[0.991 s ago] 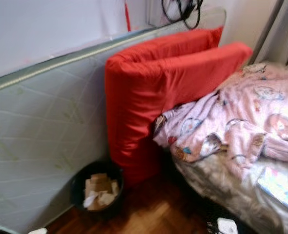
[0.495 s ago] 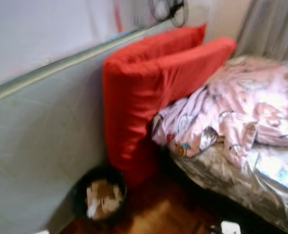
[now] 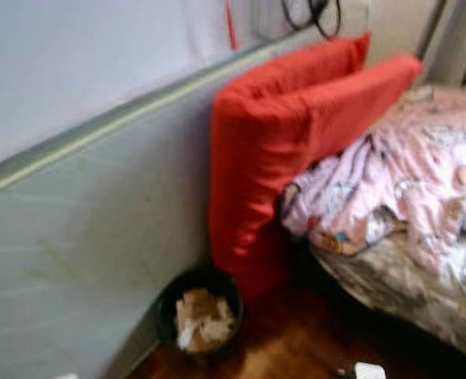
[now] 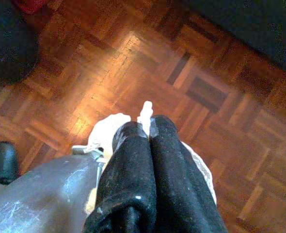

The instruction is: Clean up the room

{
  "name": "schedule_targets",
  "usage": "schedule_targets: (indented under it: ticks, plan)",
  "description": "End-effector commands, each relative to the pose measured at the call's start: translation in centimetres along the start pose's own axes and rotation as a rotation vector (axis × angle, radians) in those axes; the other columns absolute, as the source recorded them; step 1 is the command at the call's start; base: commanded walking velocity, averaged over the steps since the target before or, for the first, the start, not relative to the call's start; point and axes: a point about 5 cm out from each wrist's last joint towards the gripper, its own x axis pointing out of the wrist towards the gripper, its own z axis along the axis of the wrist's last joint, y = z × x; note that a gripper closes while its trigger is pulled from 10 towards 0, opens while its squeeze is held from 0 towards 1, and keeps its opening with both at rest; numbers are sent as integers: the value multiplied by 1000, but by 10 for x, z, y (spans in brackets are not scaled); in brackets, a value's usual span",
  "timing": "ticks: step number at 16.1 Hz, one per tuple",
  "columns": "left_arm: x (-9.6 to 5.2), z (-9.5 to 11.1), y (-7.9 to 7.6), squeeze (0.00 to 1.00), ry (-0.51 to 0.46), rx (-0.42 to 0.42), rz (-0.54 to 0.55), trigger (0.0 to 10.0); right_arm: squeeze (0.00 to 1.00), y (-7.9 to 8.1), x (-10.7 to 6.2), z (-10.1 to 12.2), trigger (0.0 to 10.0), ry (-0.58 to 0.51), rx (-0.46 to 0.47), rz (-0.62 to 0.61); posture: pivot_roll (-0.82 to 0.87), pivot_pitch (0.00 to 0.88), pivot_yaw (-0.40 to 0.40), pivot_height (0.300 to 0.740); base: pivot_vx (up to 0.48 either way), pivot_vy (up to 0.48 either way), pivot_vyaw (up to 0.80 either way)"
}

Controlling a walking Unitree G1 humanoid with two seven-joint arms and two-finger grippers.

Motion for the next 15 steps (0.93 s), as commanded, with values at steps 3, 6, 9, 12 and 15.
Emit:
schedule_targets:
  ticks: [3,6,9,12,15]
  plan:
    - [-3,-9,5,0,19,-9,20,10000,0,0,0,3,10000,-16,-39,19,52,0,4,740,0,0,485]
    - [-4,-13,3,0,24,-19,22,10000,0,-2,-1,1,10000,-13,-38,27,54,0,-1,740,0,0,800]
    - [-4,-16,-1,0,30,-25,14,10000,0,-6,-2,-1,10000,-8,-44,21,54,0,-9,740,0,0,800]
    - [-5,-20,-5,0,42,-16,-1,10000,0,-10,-3,-3,10000,-2,-49,16,54,0,-8,740,0,0,800]
    - [-4,-19,-9,0,40,-12,-13,10000,0,-11,-3,0,10000,-10,-38,7,75,0,-23,740,0,0,533]
